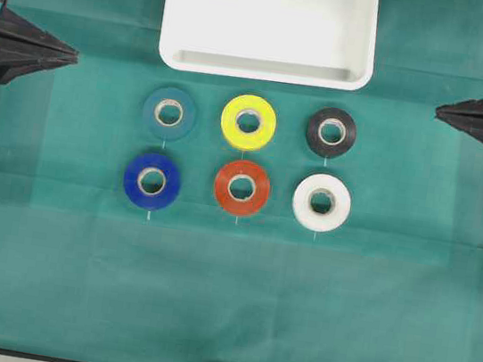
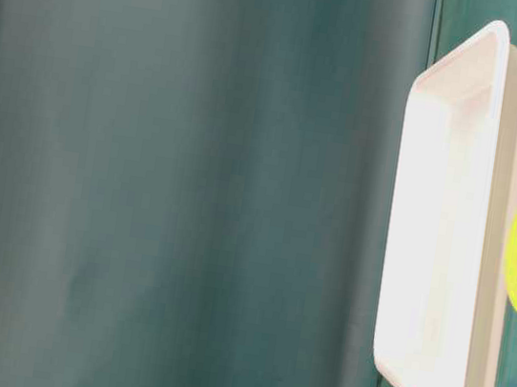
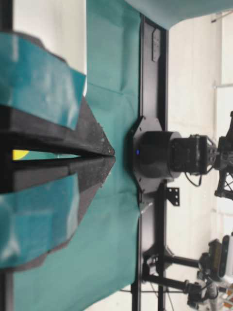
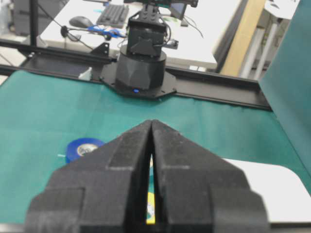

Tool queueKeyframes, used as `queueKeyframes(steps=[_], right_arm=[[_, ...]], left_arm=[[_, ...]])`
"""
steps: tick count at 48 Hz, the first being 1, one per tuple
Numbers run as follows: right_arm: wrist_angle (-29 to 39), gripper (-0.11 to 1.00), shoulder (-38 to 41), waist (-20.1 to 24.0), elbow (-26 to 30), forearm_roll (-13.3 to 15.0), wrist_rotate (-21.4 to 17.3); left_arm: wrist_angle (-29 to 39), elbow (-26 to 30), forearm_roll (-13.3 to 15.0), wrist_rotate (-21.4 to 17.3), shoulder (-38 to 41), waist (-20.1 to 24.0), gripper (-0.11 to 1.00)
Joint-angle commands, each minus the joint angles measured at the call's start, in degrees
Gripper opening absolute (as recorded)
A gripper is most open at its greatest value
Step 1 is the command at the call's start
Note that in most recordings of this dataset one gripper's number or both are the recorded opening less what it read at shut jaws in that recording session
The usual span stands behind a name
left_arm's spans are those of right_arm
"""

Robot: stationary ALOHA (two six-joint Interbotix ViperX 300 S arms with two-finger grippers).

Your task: Place the tape from the fixed location into the white case.

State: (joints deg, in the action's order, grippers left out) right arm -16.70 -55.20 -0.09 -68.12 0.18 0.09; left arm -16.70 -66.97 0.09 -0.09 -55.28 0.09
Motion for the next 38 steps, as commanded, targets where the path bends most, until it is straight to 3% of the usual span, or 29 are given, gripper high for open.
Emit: queueKeyframes(steps=[1, 38], right_arm=[[-0.18, 0.0, 0.53, 0.0, 1.85, -0.09, 0.0], [3.78, 0.0, -0.26, 0.0, 3.16, -0.09, -0.09]], left_arm=[[-0.09, 1.14, 0.09, 0.0, 0.26, -0.26, 0.02], [3.08, 1.32, 0.26, 0.44, 0.26, -1.05, 0.02]])
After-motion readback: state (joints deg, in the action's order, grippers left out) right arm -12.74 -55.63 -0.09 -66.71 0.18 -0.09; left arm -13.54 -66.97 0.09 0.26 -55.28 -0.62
